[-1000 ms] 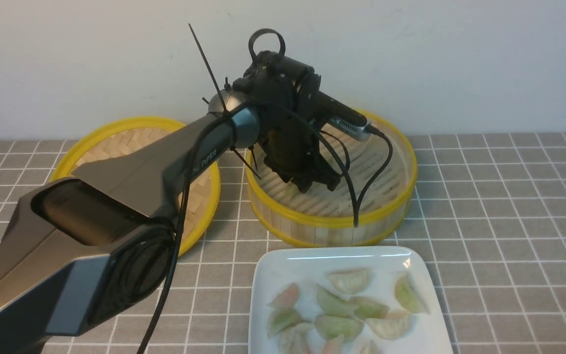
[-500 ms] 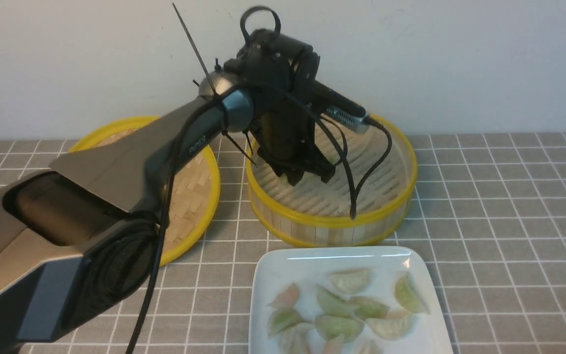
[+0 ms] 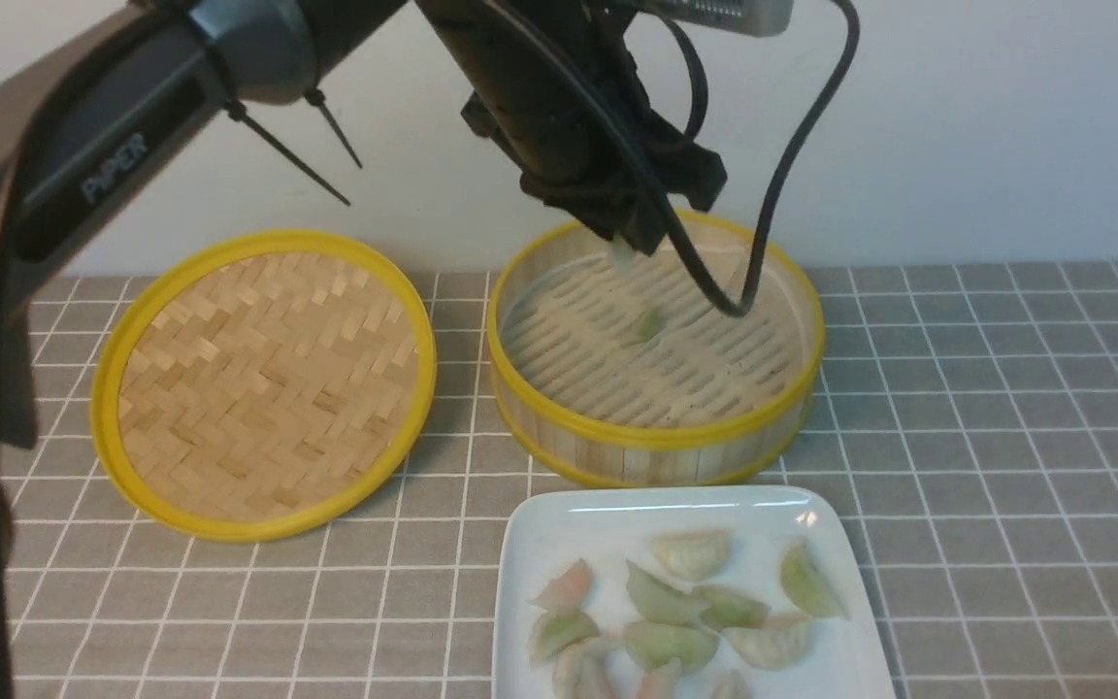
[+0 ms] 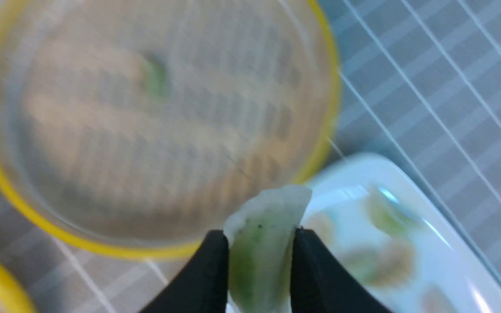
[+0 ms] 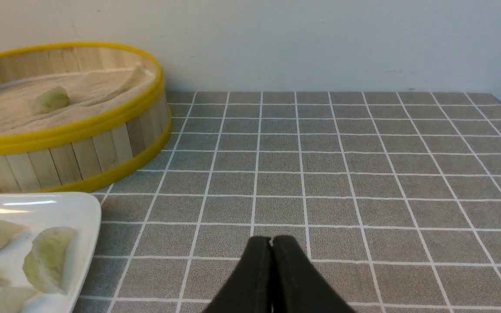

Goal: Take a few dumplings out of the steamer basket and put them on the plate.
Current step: Use the left arm to put the dumpling into the plate

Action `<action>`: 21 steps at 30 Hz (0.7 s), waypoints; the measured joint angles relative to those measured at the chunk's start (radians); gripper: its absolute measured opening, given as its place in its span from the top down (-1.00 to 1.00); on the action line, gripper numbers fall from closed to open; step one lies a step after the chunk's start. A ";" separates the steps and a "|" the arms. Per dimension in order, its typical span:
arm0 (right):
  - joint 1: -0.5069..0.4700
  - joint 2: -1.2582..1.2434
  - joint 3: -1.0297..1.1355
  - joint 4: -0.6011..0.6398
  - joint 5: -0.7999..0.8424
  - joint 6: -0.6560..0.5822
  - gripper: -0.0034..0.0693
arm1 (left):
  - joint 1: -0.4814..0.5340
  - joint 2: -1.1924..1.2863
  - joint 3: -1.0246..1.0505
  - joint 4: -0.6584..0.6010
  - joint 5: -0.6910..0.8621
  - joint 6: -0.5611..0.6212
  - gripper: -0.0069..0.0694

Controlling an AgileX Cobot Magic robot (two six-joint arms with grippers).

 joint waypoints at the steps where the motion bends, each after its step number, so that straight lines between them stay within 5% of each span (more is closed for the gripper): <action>1: 0.000 0.000 0.000 0.000 0.000 0.000 0.95 | -0.003 -0.004 0.011 -0.002 0.001 0.000 0.39; 6: 0.000 0.000 0.000 0.000 0.000 0.000 0.95 | -0.081 -0.024 0.212 -0.015 0.007 0.005 0.39; 14: 0.000 0.000 0.000 0.000 0.000 0.000 0.95 | -0.135 0.096 0.239 0.014 -0.003 0.019 0.39; 21: 0.000 0.000 0.000 0.000 0.000 0.000 0.95 | -0.141 0.122 0.237 0.043 -0.013 0.018 -0.14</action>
